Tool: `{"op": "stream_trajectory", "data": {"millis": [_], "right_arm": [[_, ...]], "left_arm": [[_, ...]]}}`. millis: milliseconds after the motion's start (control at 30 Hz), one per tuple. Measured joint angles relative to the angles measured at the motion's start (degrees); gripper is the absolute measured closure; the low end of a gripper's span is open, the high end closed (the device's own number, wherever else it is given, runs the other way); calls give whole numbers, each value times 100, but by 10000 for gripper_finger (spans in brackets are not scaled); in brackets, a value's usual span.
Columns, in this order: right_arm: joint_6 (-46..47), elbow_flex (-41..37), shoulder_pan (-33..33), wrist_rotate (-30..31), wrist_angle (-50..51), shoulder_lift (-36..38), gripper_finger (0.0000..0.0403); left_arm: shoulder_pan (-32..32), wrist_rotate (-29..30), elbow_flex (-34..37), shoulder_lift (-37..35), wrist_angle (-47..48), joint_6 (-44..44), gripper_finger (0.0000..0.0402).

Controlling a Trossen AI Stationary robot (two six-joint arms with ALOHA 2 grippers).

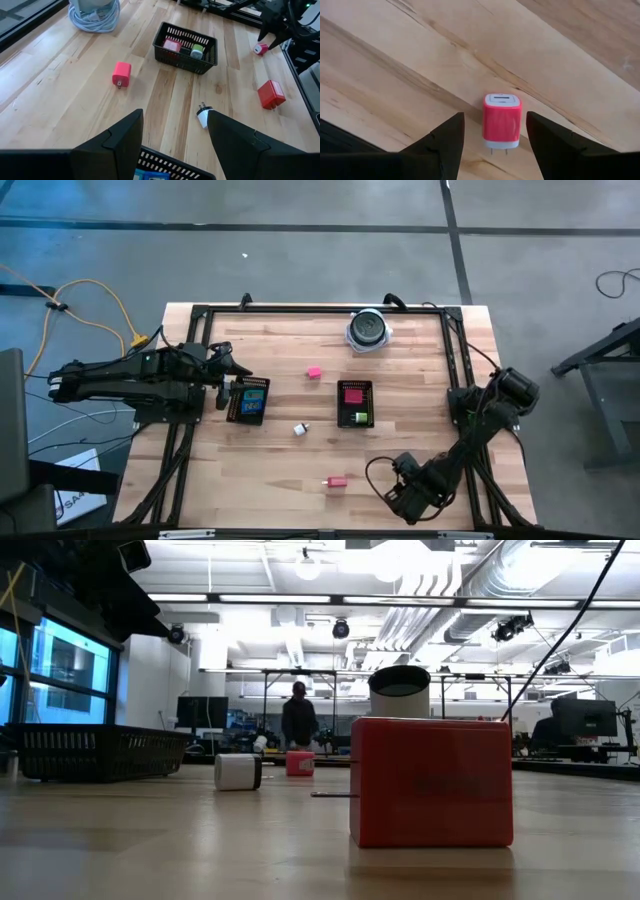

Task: Pick & Place Office items
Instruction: Put the bottom pink charger adapter into the right black bin

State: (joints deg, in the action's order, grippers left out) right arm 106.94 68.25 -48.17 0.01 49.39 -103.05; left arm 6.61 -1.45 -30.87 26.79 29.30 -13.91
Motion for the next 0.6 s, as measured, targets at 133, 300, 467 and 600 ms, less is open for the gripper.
{"op": "stream_trajectory", "data": {"millis": [133, 300, 467, 600], "right_arm": [[-2, -2, -23, 7, -2, -47, 202], [-7, -2, -57, -13, -30, -191, 202], [-15, -2, -84, -52, -42, -342, 202], [-9, -2, -102, -34, -40, -338, 202]], "left_arm": [[0, 0, 0, 0, 0, 0, 186], [0, 0, 0, -2, -2, 0, 186], [1, 1, 0, 0, 0, 0, 186], [2, 0, 0, -2, 0, 2, 186]]}}
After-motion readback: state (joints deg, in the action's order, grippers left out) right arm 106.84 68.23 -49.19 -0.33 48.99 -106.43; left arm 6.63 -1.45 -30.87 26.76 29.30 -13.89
